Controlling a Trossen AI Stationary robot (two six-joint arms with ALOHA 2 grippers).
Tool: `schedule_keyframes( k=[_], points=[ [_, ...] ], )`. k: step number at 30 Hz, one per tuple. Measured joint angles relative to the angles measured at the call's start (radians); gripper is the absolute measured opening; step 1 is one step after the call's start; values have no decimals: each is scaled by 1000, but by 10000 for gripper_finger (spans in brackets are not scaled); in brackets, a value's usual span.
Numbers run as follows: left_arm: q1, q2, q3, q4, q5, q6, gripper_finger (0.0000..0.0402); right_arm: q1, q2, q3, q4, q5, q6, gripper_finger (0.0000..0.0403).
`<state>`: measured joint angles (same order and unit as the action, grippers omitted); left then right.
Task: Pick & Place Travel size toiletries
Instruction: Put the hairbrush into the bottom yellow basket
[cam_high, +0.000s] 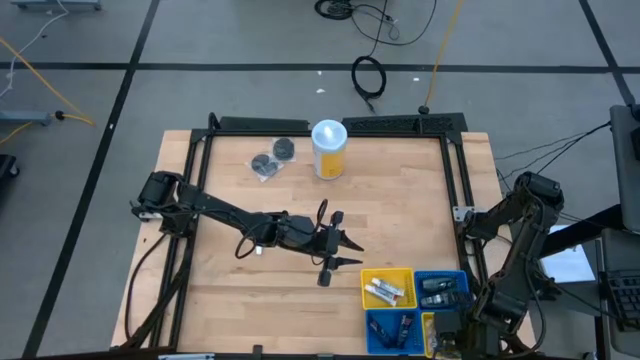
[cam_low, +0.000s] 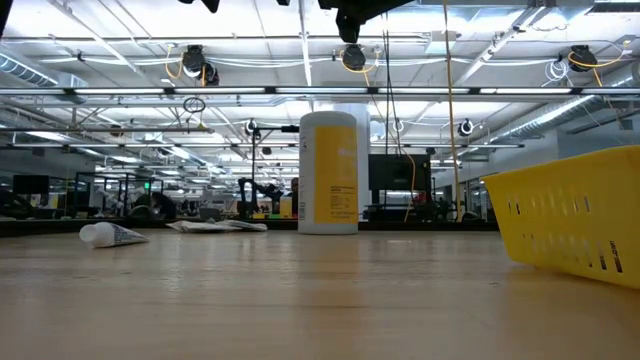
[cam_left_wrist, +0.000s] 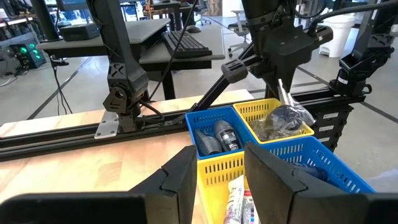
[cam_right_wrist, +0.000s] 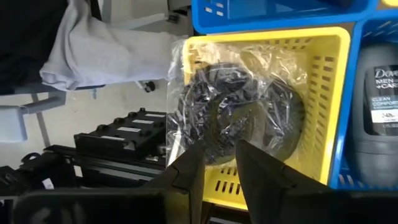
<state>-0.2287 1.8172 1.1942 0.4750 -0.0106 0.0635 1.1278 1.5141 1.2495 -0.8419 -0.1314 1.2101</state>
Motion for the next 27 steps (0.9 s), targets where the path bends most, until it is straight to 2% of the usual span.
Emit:
schedule_keyframes(
  k=[6,10,16,22,24,27],
  points=[
    [0,0,0,-2,-1,-17,134,-11,0,0,-3,5,-42,74],
    [0,-32,-1,-72,-72,-64,134,-42,0,0,0,53,-165,68],
    [-2,-167,0,-407,-317,-218,134,-123,0,-1,8,103,-389,61],
    [22,-268,1,-827,-616,-477,134,-205,0,-1,8,268,-592,59],
    [49,-293,0,-1003,-662,-603,134,-239,0,-1,8,349,-646,58],
    [111,-316,0,-1222,-665,-810,134,-293,0,-1,10,452,-690,59]
  ],
)
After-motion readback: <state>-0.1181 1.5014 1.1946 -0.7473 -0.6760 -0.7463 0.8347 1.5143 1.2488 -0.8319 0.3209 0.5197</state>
